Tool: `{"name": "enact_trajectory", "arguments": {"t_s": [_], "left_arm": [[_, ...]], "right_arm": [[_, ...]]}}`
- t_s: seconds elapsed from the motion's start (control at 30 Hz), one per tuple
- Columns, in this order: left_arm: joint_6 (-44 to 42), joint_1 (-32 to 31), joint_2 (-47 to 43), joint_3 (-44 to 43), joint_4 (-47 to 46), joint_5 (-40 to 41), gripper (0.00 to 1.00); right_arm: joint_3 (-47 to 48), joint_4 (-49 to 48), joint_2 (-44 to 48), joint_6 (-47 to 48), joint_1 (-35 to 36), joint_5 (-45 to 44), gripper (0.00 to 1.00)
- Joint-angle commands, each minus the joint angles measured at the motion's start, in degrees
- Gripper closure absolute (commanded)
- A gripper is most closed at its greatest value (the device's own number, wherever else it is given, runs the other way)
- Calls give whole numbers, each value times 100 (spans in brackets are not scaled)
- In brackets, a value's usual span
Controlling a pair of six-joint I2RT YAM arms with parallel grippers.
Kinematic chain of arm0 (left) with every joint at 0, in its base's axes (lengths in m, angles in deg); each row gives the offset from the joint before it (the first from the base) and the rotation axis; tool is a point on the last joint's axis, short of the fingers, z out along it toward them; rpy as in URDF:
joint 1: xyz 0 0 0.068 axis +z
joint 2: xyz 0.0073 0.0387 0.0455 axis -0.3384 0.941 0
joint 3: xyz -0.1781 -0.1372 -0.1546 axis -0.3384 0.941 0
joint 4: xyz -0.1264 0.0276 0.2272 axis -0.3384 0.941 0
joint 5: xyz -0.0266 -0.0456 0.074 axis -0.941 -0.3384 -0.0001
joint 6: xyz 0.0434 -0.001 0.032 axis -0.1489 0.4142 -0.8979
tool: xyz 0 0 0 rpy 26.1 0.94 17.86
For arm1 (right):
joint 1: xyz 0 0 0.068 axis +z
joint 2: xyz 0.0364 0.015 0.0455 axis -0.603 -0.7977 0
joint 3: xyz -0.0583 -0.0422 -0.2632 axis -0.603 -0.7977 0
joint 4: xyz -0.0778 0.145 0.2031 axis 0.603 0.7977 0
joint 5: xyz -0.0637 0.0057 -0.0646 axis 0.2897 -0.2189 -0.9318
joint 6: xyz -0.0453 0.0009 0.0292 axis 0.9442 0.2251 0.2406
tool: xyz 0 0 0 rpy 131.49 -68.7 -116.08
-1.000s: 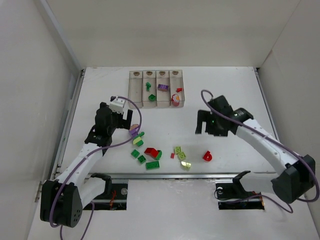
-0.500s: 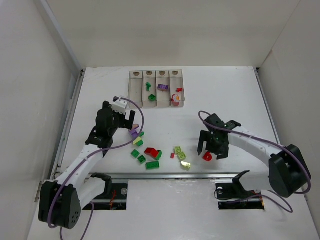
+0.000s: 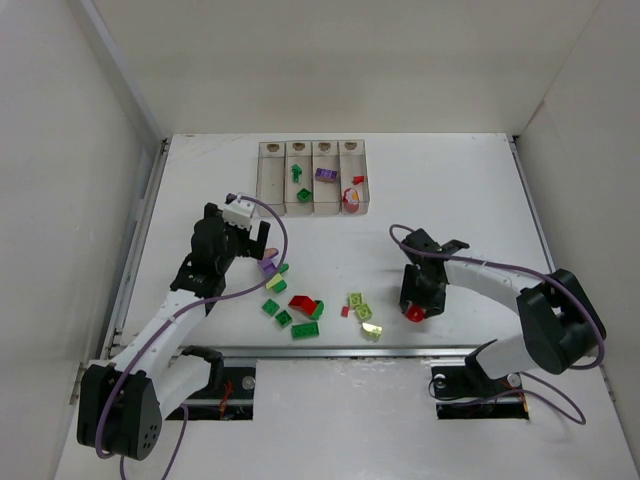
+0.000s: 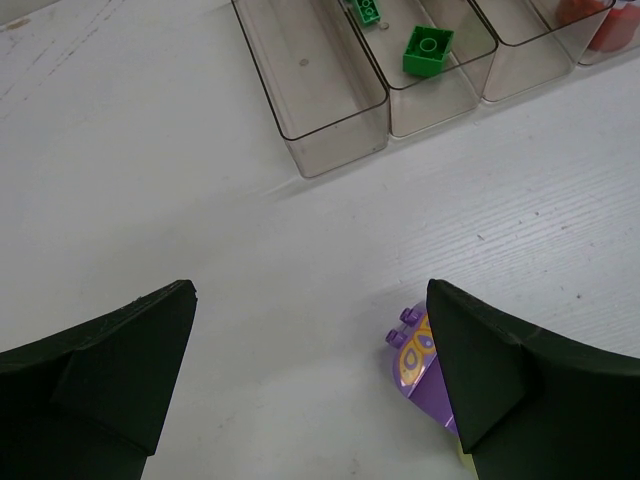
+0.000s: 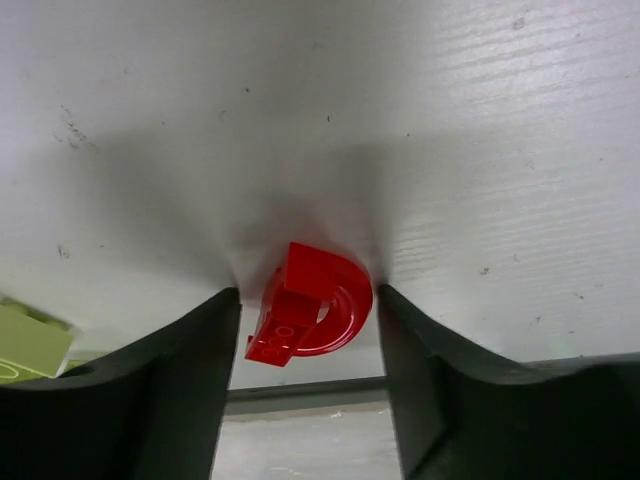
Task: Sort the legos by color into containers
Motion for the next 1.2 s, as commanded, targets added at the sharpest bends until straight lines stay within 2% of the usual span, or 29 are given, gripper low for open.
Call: {"name": "enact_trajectory", "arguments": {"t_s": [0.0,0.03,0.07,0.17,0.2,0.33,0.4,0.5,0.53,0.63,0.67,0.8,0.87,0.9,0.93,1.0,1.07,1.17], "left_arm": [[-44,-15,-150,65,-129,55,0],[-44,-15,-150,65,-129,55,0],[-44,-15,-150,65,-129,55,0],[-44,-15,-150,65,-129,55,0],[-44,-15,-150,65,-129,55,0],[-96,-15,-98,65,-129,55,0],[-96,-15,-97,65,-129,55,0],[-149,-15,-97,65,-76,108,0],[-149,-15,-36,65,-76,108,0],[-149,-15,78,4,-76,47,0],[-149,-15,131,3,-76,46,0],[-202,-15,193,-199,47,46,0],[-254,-15,193,-260,47,46,0],[-254,-15,245,-261,116,46,0],[-254,-15,246,-339,169,46,0],[-254,-15,298,-419,258,46,0],[-254,-15,369,-541,319,46,0],[-254,-15,500,-647,381,46,0]], "right_arm": [[77,-494,-80,-13,50,55,41],[77,-494,-80,-13,50,55,47],[77,-494,-80,-13,50,55,58],[77,-494,-80,49,50,107,73],[129,-546,-19,101,50,107,81],[611,-398,-18,443,103,107,95],[1006,-214,-18,558,164,-59,95],[2148,-28,-211,891,164,-322,95],[2786,-80,-316,1014,164,-393,95],[3887,-414,-1175,1620,-80,-315,95],[4700,-415,-1483,1770,-151,-254,95],[6805,-153,-3509,2674,-275,-331,95],[7675,41,-4163,2747,-450,-385,94],[8584,320,-4471,2747,-451,-385,93],[9037,454,-5040,2747,-547,-446,90],[9880,543,-5448,2747,-679,-622,86],[9894,255,-5634,2747,-732,-622,80],[9429,-414,-5573,2861,-732,-359,60]]}}
